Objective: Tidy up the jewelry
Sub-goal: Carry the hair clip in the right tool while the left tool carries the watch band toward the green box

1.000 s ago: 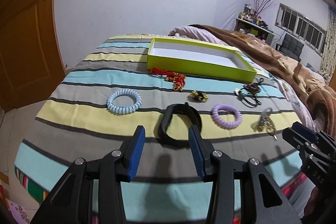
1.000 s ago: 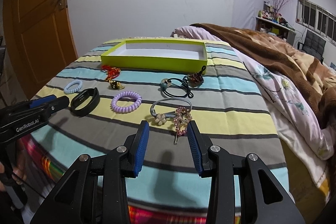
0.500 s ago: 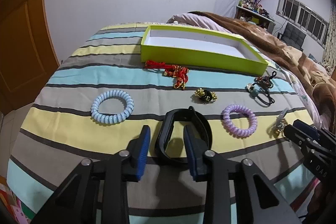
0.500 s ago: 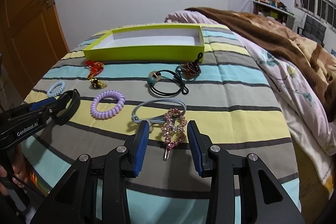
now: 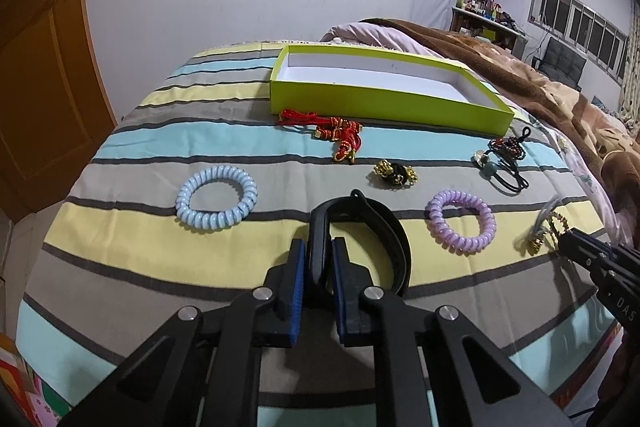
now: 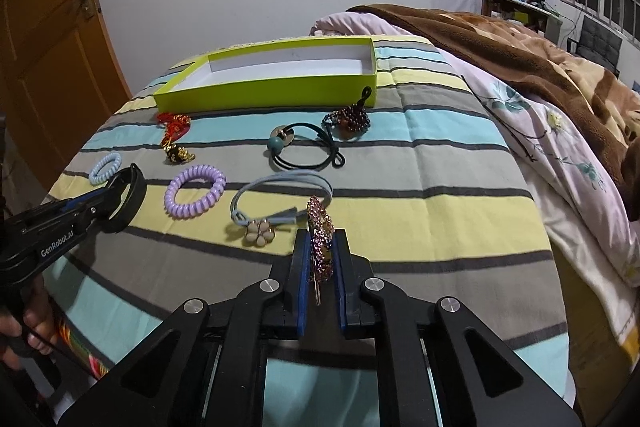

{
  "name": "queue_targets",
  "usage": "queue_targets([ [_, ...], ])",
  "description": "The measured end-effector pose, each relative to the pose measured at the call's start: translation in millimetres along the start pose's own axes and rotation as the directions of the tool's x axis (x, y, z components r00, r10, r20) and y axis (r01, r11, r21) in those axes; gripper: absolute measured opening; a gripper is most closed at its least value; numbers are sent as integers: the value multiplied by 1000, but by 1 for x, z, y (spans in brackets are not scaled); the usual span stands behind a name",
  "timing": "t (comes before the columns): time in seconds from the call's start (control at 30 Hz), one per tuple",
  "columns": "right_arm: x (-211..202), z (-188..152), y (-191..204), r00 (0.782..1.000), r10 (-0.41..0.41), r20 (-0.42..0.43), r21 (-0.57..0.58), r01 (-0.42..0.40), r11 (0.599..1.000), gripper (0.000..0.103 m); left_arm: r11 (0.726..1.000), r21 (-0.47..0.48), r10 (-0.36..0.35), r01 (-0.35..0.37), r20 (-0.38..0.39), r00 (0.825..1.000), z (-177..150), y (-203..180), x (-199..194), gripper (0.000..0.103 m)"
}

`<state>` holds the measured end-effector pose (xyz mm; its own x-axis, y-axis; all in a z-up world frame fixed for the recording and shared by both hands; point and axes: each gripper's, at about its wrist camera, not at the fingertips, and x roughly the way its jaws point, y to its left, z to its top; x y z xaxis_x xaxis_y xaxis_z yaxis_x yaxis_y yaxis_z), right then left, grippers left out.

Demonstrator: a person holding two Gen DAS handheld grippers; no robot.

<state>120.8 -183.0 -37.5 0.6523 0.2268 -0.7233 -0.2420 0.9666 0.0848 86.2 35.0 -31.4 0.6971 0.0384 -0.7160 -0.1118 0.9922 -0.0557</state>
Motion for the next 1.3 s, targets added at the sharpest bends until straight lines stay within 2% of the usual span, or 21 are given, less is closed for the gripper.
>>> queue_targets([
  [0.33, -27, -8, 1, 1000, 17, 25, -5, -17, 1000, 11, 998, -6, -56, 56, 22, 998, -12, -7, -29, 13],
  [0.63, -58, -3, 7, 995, 34, 96, -15, -33, 999, 11, 996, 7, -88, 87, 91, 992, -3, -15, -62, 13],
  [1.0, -57, 27, 12, 989, 54, 140, -40, -49, 998, 11, 995, 27, -95, 92, 163, 982, 28, -17, -70, 13],
  [1.3, -33, 73, 10, 985, 37, 166, -68, -26, 997, 11, 996, 36, -82, 77, 178, 981, 72, -13, -44, 13],
])
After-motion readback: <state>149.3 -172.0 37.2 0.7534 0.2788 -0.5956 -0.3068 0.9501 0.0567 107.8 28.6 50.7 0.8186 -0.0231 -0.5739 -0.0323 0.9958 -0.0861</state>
